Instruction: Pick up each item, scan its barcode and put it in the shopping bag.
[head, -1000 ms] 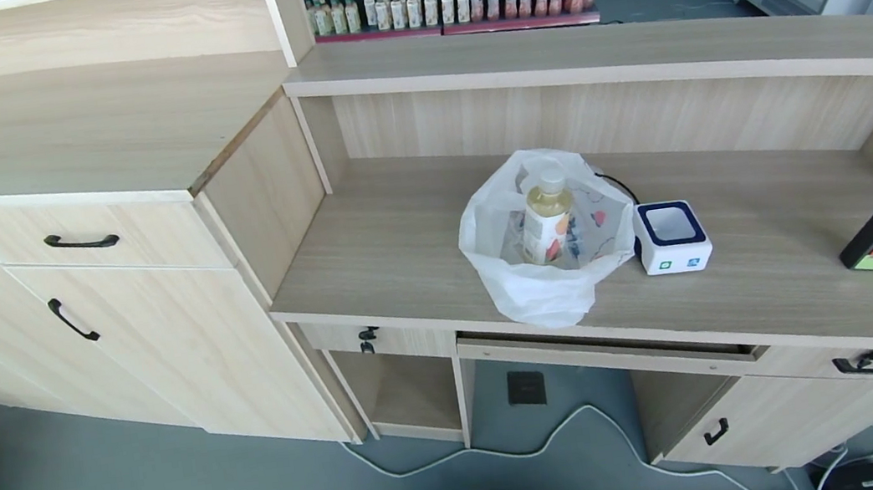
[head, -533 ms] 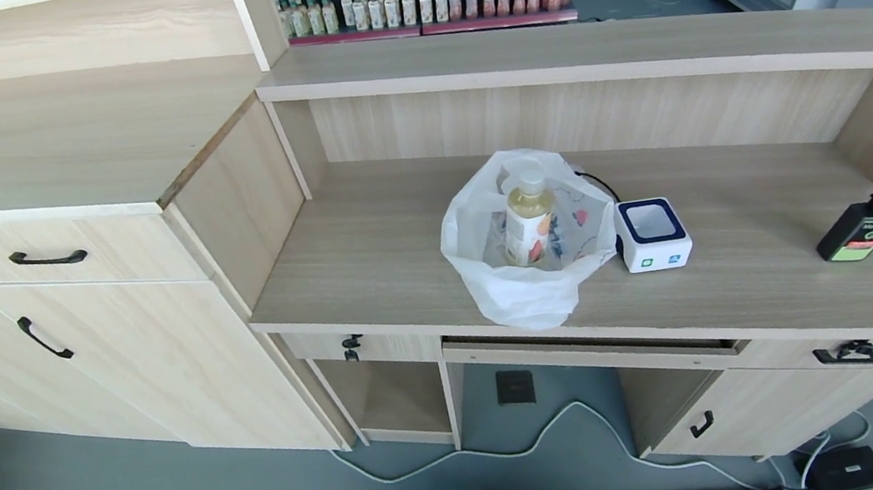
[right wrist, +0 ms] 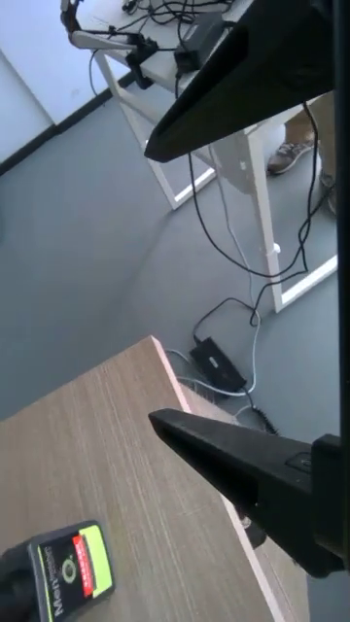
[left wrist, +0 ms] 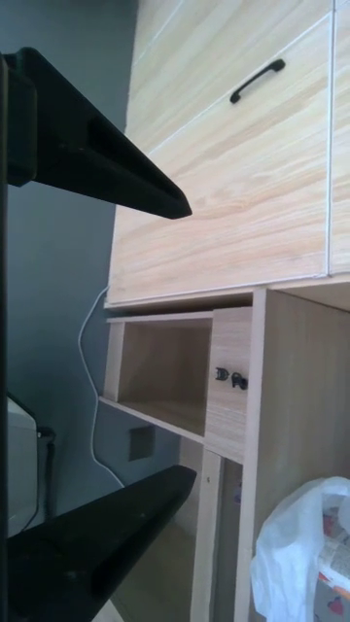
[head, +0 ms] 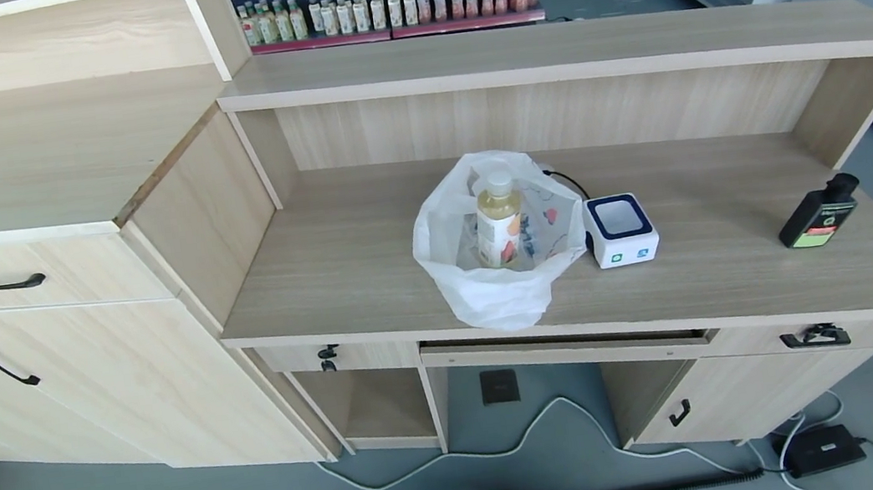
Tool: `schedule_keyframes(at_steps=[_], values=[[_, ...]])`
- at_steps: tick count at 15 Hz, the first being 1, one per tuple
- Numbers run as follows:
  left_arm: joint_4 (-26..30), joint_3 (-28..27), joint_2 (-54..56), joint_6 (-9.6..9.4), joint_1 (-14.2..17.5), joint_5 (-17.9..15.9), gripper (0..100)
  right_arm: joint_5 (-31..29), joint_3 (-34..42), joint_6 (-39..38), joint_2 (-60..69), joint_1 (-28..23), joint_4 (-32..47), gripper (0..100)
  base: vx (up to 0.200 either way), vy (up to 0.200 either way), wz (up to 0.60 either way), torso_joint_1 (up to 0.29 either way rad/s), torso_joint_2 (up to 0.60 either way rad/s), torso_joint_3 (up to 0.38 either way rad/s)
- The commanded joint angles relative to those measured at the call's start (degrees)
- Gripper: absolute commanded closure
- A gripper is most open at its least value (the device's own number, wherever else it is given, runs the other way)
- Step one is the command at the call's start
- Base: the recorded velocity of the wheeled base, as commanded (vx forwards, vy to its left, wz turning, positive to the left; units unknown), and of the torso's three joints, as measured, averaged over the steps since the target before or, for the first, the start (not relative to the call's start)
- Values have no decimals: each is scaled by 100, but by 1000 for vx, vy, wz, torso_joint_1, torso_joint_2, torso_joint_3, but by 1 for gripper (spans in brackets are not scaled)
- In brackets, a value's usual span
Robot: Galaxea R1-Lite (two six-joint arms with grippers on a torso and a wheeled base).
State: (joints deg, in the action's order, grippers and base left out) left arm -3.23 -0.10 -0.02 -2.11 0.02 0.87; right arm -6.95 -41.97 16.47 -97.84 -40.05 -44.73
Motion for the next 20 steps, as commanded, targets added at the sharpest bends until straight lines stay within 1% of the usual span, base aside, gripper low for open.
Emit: schedule_keyframes(at_steps=[1, 3, 5, 7, 8, 11, 12, 14, 17, 19, 20], values=[[-2, 1, 2, 0, -2, 1, 0, 9, -514, 269, -1000, -179, 105, 0, 0, 0, 0, 0, 0, 0], [-2, 1, 2, 0, -2, 1, 0, 9, -988, 1051, -1598, -223, 105, 0, 0, 0, 0, 0, 0, 0], [-2, 1, 2, 0, -2, 1, 0, 9, -1393, 1218, -1905, -179, 105, 0, 0, 0, 0, 0, 0, 0], [-2, 1, 2, 0, -2, 1, 0, 36, -1902, 1148, -2230, 41, 87, 0, 0, 0, 0, 0, 0, 0], [-2, 1, 2, 0, -2, 1, 0, 141, -2105, 955, -2362, 111, 96, 0, 0, 0, 0, 0, 0, 0], [-2, 1, 2, 0, -2, 1, 0, 721, -2579, 796, -2688, 225, 96, 0, 0, 0, 0, 0, 0, 0], [-2, 1, 2, 0, -2, 1, 0, 765, -2685, 717, -2767, 313, 87, 0, 0, 0, 0, 0, 0, 0], [-2, 1, 2, 0, -2, 1, 0, 774, -2860, 577, -2898, 480, 87, 0, 0, 0, 0, 0, 0, 0], [-2, 1, 2, 0, -2, 1, 0, 792, -2931, 577, -2960, 656, 78, 0, 0, 0, 0, 0, 0, 0], [-2, 1, 2, 0, -2, 1, 0, 1090, -2948, 585, -2969, 753, 8, 0, 0, 0, 0, 0, 0, 0], [-2, 1, 2, 0, -2, 1, 0, 1108, -2966, 603, -3004, 788, -1, 0, 0, 0, 0, 0, 0, 0]])
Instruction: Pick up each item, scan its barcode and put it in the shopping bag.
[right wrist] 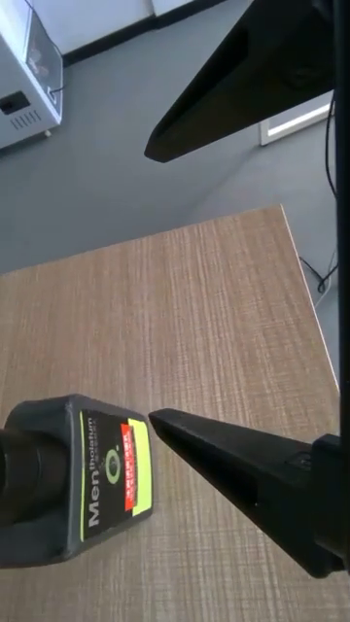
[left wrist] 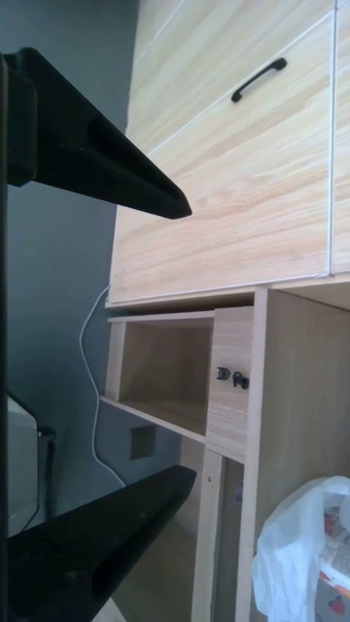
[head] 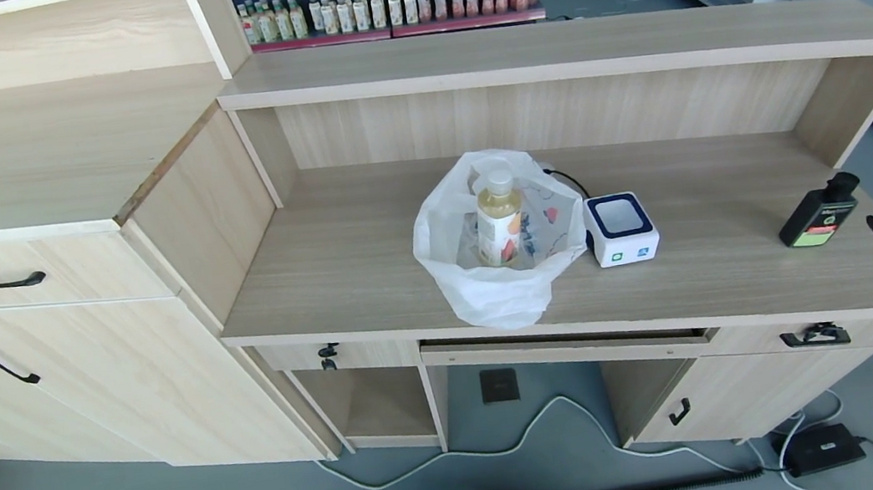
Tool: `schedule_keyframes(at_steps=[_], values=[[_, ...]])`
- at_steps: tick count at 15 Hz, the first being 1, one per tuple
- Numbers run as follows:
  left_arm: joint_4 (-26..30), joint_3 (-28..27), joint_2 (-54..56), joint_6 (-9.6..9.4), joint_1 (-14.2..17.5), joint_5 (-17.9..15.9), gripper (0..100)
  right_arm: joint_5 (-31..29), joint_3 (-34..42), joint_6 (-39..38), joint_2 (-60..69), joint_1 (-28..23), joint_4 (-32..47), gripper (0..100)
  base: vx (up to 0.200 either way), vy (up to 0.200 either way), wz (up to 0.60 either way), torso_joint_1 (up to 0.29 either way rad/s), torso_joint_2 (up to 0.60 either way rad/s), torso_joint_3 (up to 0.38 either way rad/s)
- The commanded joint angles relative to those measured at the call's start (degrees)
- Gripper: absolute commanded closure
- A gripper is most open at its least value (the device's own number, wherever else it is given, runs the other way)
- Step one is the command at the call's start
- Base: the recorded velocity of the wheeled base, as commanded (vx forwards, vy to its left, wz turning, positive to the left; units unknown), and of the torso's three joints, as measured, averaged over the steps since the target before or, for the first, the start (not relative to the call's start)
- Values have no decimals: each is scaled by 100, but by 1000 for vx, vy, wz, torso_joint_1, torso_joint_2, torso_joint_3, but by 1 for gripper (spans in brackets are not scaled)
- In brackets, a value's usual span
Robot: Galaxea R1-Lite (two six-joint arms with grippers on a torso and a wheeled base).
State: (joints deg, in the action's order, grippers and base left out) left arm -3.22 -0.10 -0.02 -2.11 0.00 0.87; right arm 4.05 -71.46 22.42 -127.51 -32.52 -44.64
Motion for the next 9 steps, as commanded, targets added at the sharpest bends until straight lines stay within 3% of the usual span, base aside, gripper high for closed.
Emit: schedule_keyframes(at_steps=[1, 9], values=[[-3, 1, 2, 0, 0, 1, 0, 8, -61, 26, -89, 44, -9, 0, 0, 0, 0, 0, 0, 0], [-3, 1, 2, 0, 0, 1, 0, 8, -790, 43, -608, 273, 8, 0, 0, 0, 0, 0, 0, 0]])
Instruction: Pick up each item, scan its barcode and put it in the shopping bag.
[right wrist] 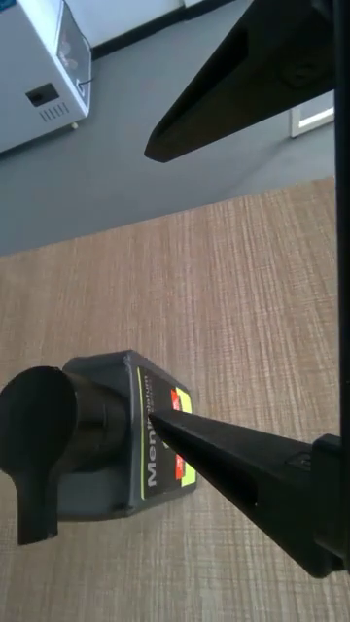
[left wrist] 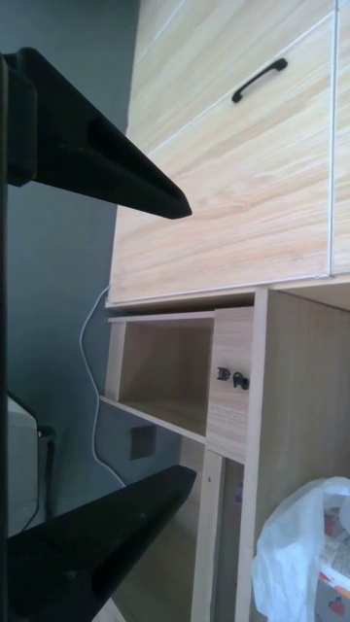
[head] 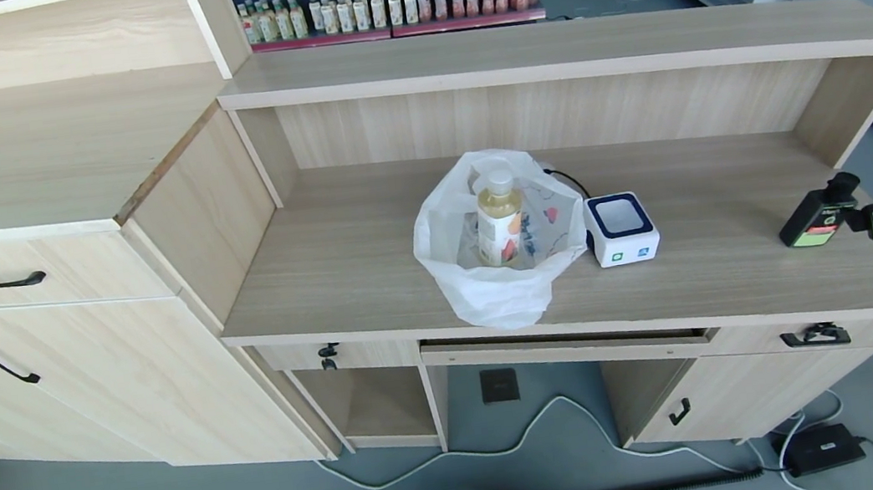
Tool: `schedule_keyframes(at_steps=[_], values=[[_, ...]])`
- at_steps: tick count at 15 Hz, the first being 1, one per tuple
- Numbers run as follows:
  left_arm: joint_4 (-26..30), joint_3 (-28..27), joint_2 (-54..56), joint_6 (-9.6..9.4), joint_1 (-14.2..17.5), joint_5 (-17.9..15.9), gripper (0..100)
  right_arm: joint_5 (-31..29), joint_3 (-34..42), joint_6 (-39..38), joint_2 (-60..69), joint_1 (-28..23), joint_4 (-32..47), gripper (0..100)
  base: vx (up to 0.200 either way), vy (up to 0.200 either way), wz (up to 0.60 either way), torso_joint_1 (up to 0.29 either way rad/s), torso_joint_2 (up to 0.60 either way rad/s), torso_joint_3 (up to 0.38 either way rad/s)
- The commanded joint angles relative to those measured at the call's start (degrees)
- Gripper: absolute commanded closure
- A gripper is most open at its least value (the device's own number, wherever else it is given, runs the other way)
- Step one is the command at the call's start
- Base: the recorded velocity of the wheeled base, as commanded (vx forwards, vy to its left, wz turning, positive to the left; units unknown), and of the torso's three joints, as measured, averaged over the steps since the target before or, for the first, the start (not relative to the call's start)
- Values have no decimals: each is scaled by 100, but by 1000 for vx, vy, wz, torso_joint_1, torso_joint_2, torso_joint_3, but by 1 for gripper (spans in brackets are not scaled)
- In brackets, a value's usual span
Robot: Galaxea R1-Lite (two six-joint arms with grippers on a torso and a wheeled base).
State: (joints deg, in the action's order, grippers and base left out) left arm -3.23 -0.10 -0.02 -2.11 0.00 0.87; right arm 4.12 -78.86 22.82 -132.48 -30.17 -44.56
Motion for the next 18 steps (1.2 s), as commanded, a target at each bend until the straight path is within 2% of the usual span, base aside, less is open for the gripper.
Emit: schedule_keyframes(at_steps=[1, 8, 18], values=[[-2, 1, 2, 0, 0, 1, 0, 1, -50, 12, -138, 64, 0, 0, 0, 0, 0, 0, 0, 0], [-2, 1, 2, 0, 0, 1, 0, 1, -551, 3, -499, 328, 44, 0, 0, 0, 0, 0, 0, 0], [-2, 1, 2, 0, 0, 1, 0, 1, -648, -225, -622, 530, 0, 0, 0, 0, 0, 0, 0, 0]])
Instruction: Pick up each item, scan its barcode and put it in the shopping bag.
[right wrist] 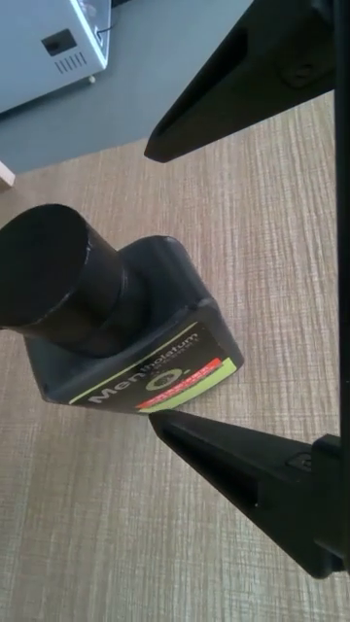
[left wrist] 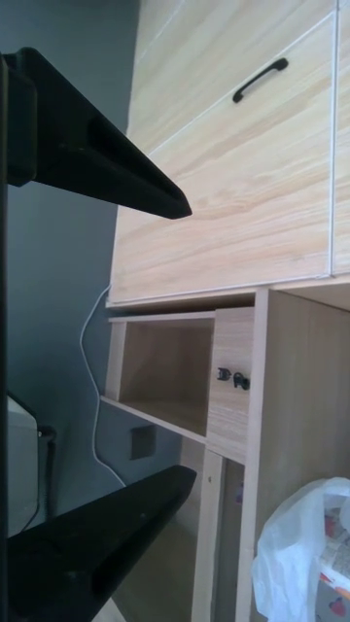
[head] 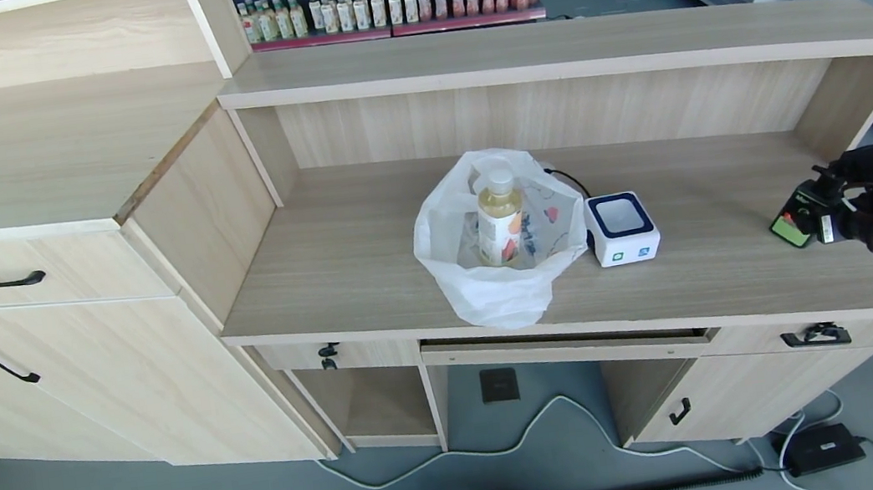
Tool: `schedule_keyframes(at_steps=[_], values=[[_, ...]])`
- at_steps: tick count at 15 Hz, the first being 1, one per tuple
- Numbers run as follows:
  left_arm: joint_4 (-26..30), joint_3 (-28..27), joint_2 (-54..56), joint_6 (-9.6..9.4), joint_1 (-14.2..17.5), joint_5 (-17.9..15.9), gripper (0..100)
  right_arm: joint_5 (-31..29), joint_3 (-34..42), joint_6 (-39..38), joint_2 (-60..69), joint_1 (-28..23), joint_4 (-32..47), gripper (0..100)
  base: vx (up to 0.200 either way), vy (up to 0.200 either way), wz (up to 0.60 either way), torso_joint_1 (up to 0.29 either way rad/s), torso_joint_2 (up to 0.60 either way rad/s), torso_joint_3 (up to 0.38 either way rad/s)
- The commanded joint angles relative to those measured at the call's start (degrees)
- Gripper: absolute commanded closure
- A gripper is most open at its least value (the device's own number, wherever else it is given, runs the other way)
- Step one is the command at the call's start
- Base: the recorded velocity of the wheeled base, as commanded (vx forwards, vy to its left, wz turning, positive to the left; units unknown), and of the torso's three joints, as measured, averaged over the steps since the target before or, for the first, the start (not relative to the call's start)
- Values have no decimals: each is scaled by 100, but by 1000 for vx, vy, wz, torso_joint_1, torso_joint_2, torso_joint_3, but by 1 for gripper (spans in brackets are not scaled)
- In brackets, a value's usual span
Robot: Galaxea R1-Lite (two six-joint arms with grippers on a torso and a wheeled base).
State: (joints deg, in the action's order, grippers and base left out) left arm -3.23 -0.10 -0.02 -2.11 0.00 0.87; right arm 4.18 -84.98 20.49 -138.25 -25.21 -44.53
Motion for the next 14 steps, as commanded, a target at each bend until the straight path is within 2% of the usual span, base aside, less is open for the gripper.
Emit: schedule_keyframes(at_steps=[1, 14], values=[[-2, 10, 2, 0, 0, 1, 0, 4, -89, -1, -88, 69, -3, 0, 0, 0, 0, 0, 0, 0], [-2, 1, 2, 0, 0, 1, 0, -14, -458, -124, -404, 403, 6, 0, 0, 0, 0, 0, 0, 0]])
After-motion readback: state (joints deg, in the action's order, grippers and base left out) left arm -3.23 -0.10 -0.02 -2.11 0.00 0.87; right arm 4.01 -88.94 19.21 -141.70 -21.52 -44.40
